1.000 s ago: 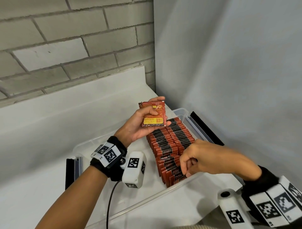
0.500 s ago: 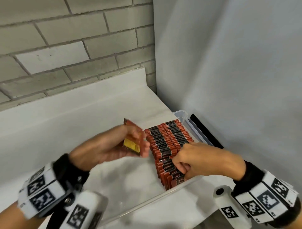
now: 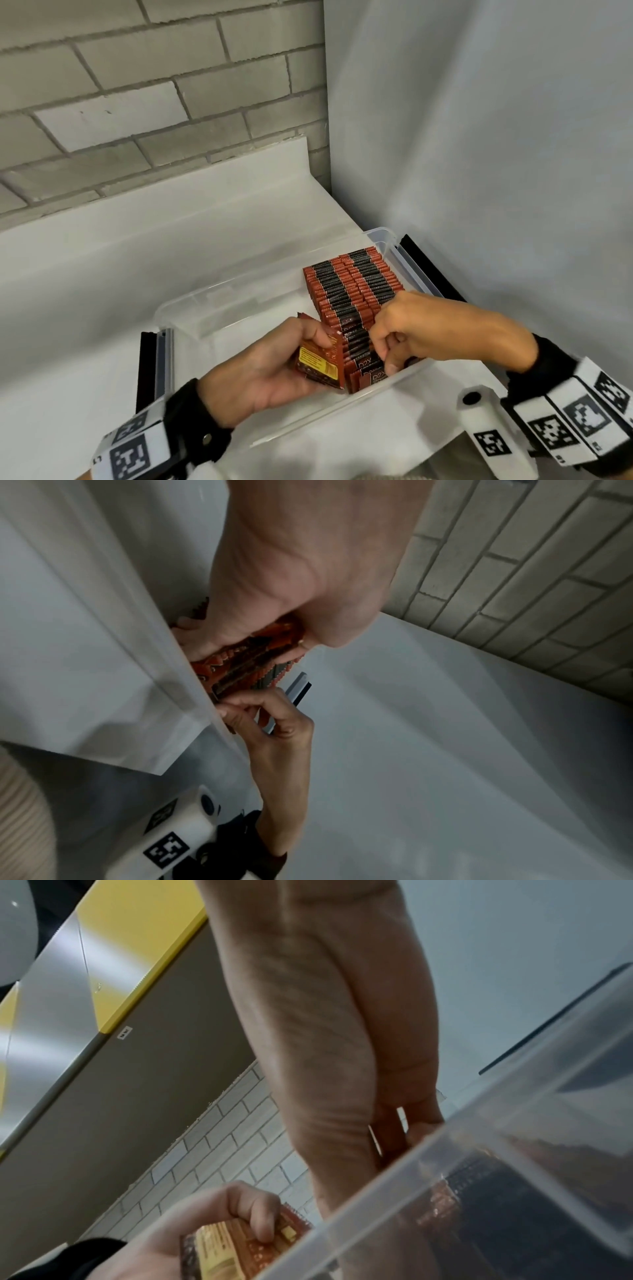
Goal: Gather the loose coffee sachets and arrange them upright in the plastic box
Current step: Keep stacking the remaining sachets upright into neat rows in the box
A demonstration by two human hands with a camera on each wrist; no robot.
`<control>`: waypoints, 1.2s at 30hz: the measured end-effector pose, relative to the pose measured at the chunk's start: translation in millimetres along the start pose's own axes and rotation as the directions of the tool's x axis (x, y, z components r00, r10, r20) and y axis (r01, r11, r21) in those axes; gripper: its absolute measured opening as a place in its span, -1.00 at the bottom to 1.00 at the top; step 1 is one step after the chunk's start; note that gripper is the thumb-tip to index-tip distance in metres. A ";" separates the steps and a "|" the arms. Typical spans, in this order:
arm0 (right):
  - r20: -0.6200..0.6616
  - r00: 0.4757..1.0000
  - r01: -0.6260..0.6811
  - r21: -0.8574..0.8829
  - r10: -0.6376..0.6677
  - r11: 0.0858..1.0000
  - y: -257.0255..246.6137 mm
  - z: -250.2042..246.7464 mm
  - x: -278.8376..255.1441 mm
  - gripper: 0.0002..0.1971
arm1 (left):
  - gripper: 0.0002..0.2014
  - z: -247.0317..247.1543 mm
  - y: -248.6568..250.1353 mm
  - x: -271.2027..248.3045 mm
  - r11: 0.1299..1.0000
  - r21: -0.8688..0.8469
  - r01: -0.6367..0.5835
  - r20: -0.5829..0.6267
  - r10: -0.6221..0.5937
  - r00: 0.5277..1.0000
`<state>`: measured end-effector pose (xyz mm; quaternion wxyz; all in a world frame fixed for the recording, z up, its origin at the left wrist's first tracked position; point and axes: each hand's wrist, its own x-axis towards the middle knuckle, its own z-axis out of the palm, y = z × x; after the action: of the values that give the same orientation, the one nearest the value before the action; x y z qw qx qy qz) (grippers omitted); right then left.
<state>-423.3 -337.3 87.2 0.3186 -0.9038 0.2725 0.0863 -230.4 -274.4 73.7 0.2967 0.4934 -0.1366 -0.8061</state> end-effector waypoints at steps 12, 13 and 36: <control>-0.284 0.937 -0.232 -0.076 0.202 0.970 -1.4 2.3 -20.1 -0.68 | -0.85 -1.6 0.1 -7.0 0.996 -0.015 -0.088 -0.151 0.085 0.985; -0.299 0.925 -0.274 -0.095 0.235 0.957 -1.1 2.1 -23.0 -0.65 | -0.85 -1.4 0.4 -6.7 0.995 -0.020 -0.097 -0.162 0.093 0.982; -0.186 0.983 -0.013 -0.065 0.001 0.998 -8.9 19.5 -32.0 -0.50 | -0.70 10.1 -6.6 -10.8 0.992 -0.117 -0.036 -0.034 0.032 0.999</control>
<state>-444.8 -305.3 87.2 0.2616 -0.9169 0.3014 0.0119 -237.9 -263.3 82.9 0.3411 0.4853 -0.0924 -0.7997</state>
